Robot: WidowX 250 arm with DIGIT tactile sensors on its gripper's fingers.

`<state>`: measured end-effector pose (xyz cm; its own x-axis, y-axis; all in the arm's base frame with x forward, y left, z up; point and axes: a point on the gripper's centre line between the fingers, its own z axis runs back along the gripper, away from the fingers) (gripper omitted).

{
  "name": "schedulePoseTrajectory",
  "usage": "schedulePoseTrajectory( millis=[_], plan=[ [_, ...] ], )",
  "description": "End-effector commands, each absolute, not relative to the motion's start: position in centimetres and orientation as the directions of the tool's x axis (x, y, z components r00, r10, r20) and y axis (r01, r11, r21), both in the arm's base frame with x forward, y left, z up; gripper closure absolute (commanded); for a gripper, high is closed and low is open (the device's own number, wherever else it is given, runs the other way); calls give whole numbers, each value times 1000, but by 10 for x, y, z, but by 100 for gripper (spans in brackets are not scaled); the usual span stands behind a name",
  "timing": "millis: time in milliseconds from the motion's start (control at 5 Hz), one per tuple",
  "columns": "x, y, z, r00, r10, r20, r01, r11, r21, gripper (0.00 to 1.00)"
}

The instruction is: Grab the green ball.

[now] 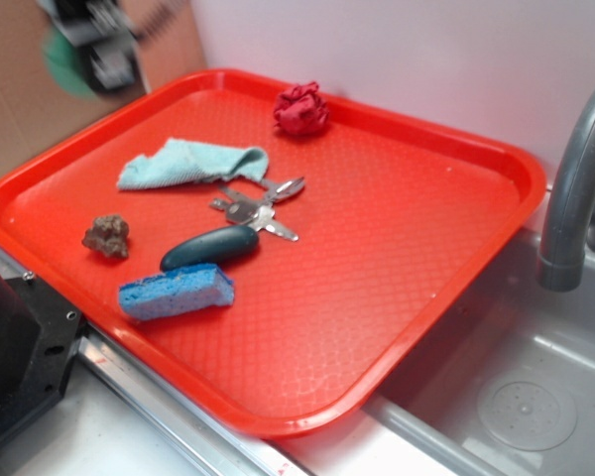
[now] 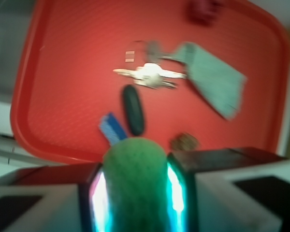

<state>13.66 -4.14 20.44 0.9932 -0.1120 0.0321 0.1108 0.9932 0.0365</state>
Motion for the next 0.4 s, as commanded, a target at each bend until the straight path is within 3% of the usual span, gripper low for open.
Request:
schedulePoseTrajectory(
  millis=[0,200],
  plan=[
    [167,-12,210,979,-62,192,60,998,20,100],
    [182,-8,195,991,-44,123,38,998,52,100]
  ],
)
